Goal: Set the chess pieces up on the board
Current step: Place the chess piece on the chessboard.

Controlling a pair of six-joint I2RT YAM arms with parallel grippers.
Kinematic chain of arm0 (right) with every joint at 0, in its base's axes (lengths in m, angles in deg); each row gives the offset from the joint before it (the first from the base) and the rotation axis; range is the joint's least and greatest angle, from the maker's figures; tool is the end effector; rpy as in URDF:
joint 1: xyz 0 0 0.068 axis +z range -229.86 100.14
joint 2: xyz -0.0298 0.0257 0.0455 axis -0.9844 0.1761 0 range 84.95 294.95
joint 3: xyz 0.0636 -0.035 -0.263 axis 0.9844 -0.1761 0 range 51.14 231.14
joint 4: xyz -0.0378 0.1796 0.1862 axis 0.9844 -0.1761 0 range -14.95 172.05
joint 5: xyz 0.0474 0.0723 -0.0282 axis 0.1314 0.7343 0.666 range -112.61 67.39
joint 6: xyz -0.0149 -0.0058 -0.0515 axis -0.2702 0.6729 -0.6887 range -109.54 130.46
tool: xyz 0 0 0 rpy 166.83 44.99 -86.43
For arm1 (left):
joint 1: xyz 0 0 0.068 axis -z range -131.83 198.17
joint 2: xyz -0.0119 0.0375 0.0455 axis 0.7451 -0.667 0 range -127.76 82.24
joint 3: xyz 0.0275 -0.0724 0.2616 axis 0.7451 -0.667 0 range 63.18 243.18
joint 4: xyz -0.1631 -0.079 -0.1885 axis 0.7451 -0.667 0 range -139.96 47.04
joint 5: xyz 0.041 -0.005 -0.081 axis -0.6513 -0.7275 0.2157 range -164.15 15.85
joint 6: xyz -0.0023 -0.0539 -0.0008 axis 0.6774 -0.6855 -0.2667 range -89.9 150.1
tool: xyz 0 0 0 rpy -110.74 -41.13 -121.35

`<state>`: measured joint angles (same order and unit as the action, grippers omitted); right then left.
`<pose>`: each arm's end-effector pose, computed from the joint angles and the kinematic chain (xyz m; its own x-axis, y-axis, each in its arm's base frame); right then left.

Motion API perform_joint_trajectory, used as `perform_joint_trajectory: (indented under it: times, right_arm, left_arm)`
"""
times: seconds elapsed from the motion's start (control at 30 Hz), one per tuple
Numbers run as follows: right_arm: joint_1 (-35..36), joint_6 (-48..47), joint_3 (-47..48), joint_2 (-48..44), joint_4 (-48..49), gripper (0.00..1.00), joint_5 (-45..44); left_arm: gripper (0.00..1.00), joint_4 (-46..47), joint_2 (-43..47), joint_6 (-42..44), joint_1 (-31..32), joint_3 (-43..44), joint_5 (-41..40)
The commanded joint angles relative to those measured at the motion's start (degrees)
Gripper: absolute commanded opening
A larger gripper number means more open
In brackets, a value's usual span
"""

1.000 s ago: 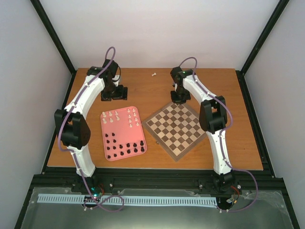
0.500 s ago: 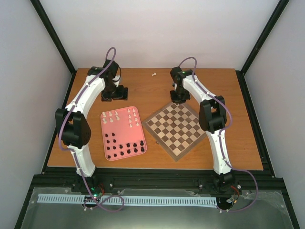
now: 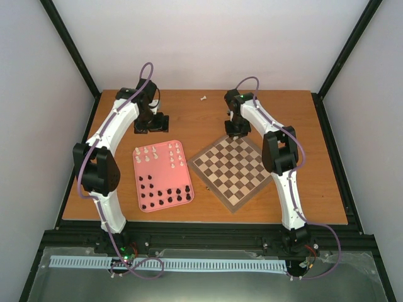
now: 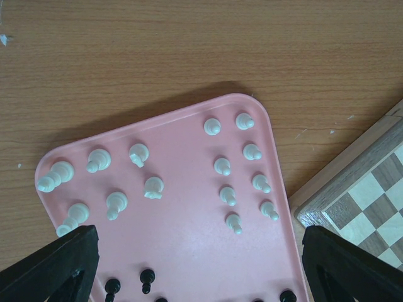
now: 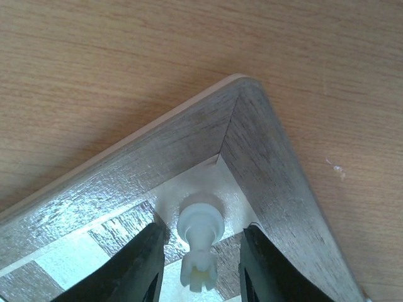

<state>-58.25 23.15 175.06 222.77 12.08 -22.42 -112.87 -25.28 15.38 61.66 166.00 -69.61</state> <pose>0.4459 0.1767 0.1813 -0.9828 -0.1530 -0.1034 -0.1565 0.9873 0.0267 0.3666 -0.0908 0.2995 -0.9710 -0.0276 -0.2374 0.0064 0.9899 -0.1413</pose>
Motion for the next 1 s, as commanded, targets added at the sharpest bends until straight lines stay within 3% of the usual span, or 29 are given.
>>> perform_joint_trajectory:
  times: [0.0, 0.37, 0.7, 0.83, 0.9, 0.97]
  right_arm:
    - [0.02, -0.69, 0.81, -0.50, -0.03, 0.39, -0.80]
    - [-0.01, -0.50, 0.80, -8.38, 0.07, 0.63, -0.93]
    - [0.51, -0.76, -0.61, -17.01, -0.58, 0.66, 2.28]
    - [1.66, -0.66, -2.39, -18.68, 0.55, 0.66, 3.66]
    - [2.25, -0.43, -3.07, -18.90, 0.84, 0.66, 4.40]
    - [2.93, -0.27, -3.91, -18.98, 1.31, 0.66, 4.93]
  left_arm:
    - [0.90, 0.12, -0.81, 1.01, -0.24, 2.05, 0.62]
    - [0.90, 0.12, -0.33, 1.29, -0.27, 1.61, 0.95]
    - [0.90, 2.02, -0.90, -0.39, -0.58, -1.60, 3.58]
    - [0.89, 2.19, -1.16, -1.05, -0.62, -2.97, -0.36]
    - [0.86, 2.95, -1.04, -2.01, -0.87, -4.09, -1.59]
    - [0.74, 4.33, -0.81, -3.41, -1.73, -5.75, -1.30]
